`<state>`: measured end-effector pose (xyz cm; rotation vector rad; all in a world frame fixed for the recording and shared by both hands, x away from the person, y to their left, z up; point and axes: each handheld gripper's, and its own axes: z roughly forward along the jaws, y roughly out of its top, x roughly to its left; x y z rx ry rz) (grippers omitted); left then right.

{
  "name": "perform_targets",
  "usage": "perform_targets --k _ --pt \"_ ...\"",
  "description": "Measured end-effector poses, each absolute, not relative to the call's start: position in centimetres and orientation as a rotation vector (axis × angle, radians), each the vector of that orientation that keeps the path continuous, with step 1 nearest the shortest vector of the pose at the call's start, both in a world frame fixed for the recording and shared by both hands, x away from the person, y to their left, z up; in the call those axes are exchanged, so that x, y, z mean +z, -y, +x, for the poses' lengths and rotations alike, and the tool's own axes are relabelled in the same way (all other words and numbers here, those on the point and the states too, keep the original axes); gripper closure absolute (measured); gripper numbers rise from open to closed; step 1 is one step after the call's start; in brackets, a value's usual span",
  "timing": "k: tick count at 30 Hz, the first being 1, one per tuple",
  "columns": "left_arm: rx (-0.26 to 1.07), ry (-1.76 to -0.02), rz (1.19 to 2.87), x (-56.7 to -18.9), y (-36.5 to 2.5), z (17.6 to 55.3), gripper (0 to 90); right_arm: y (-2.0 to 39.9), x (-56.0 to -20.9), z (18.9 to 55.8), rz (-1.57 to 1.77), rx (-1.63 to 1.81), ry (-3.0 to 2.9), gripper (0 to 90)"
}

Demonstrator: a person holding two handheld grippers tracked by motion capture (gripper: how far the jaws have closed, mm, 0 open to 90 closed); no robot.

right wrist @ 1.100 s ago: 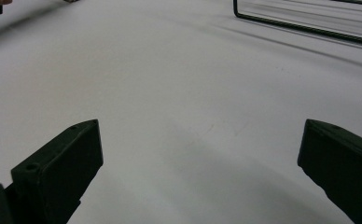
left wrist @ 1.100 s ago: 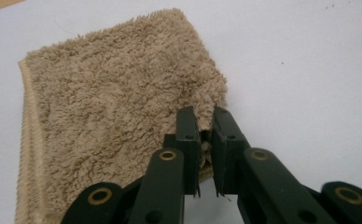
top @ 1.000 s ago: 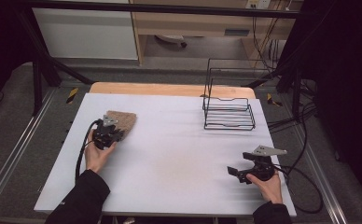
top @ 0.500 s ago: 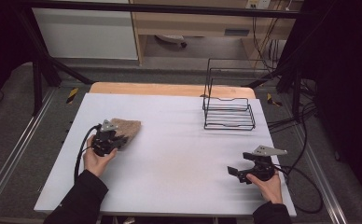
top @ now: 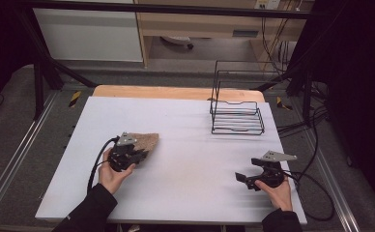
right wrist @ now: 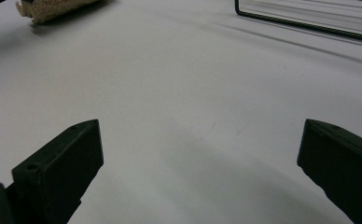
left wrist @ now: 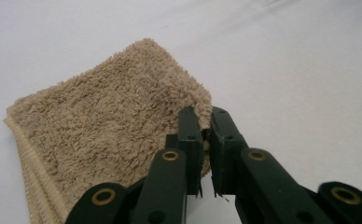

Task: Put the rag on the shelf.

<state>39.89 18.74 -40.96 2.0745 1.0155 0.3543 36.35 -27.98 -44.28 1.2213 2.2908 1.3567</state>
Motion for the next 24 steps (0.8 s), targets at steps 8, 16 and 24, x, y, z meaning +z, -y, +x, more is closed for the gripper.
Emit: perform_targets --k 8,16,24 --pt "0.302 -0.97 2.088 -41.0 -15.8 38.5 83.7 28.0 -44.3 36.4 1.22 1.353 -2.292 0.9" --pt "0.244 -0.911 2.111 -41.8 -11.6 36.9 83.7 28.0 -44.3 36.4 1.218 1.345 -2.29 0.9" --pt "0.251 -0.87 2.165 -43.2 -8.7 36.3 83.4 28.0 -44.3 36.4 1.217 1.341 -2.292 0.9"
